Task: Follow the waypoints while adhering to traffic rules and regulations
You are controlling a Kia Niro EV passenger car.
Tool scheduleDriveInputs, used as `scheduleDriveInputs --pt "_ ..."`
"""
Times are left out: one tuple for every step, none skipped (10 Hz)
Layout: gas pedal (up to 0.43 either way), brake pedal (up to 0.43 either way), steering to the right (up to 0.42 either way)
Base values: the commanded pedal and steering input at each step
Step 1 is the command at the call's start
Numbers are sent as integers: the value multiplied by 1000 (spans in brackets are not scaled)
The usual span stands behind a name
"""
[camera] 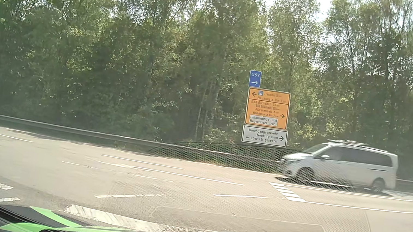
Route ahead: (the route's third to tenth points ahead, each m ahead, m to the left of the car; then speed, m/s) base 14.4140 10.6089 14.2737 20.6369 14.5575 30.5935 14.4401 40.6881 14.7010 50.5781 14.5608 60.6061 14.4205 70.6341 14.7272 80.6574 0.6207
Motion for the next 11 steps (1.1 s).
scheduleDriveInputs --pt "0 195 -62" --pt "0 195 -62" --pt "0 189 -62" --pt "0 189 -63" --pt "0 195 -63" --pt "0 195 -63" --pt "0 195 -63" --pt "0 189 -63" --pt "0 189 -63" --pt "0 195 -63" --pt "0 213 -63"
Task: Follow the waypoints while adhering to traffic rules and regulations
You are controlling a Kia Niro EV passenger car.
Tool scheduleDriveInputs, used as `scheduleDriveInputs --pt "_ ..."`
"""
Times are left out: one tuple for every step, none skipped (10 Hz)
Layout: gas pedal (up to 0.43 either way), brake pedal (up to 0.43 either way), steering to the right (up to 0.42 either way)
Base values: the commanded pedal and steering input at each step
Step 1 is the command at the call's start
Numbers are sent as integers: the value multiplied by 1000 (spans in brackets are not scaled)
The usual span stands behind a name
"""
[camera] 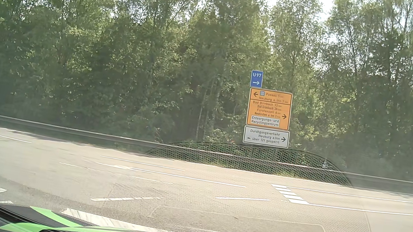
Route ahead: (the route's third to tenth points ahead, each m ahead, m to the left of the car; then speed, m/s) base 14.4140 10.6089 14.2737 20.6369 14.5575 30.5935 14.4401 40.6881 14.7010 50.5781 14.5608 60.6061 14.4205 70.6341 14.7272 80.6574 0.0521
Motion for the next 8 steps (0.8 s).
scheduleDriveInputs --pt "0 232 -63" --pt "0 232 -64" --pt "0 238 -64" --pt "0 244 -63" --pt "0 213 -63" --pt "0 183 -63" --pt "0 152 -63" --pt "0 110 -63"
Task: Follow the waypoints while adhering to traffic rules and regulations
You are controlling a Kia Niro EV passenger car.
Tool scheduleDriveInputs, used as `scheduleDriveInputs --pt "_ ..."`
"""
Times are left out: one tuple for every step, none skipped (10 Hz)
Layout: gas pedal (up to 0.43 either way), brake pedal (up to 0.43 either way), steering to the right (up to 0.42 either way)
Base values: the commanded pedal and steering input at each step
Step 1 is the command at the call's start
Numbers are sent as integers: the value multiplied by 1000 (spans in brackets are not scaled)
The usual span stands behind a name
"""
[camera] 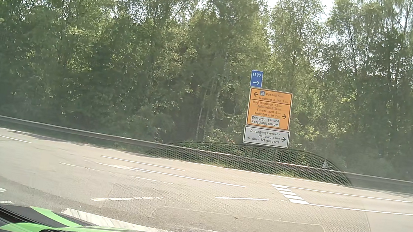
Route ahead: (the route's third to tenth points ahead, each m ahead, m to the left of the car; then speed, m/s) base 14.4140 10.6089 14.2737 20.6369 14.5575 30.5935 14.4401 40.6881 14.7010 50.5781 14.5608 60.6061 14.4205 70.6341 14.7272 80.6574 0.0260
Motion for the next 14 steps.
scheduleDriveInputs --pt "0 67 -63" --pt "0 30 -63" --pt "0 6 -63" --pt "0 0 -63" --pt "0 0 -63" --pt "0 0 -63" --pt "0 0 -63" --pt "0 0 -63" --pt "0 0 -63" --pt "0 0 -63" --pt "0 0 -63" --pt "0 0 -63" --pt "0 0 -63" --pt "0 0 -63"
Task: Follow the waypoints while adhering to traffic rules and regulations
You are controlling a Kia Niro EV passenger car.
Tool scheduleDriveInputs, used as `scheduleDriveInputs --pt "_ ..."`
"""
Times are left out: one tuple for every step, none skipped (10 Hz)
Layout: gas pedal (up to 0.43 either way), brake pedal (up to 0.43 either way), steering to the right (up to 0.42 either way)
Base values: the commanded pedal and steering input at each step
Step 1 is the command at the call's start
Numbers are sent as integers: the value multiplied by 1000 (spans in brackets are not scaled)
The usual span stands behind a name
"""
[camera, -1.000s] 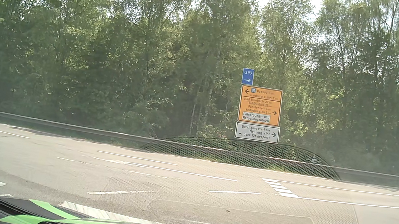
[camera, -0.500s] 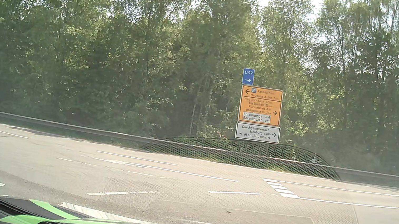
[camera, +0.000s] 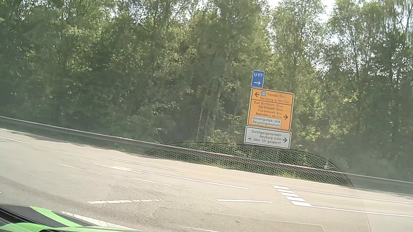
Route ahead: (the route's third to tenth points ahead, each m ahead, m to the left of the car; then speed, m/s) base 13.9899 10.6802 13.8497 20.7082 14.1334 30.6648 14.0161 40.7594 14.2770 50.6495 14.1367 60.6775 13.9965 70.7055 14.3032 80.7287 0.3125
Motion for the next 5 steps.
scheduleDriveInputs --pt "0 0 -63" --pt "0 0 -63" --pt "0 0 -63" --pt "0 0 -63" --pt "0 0 -63"
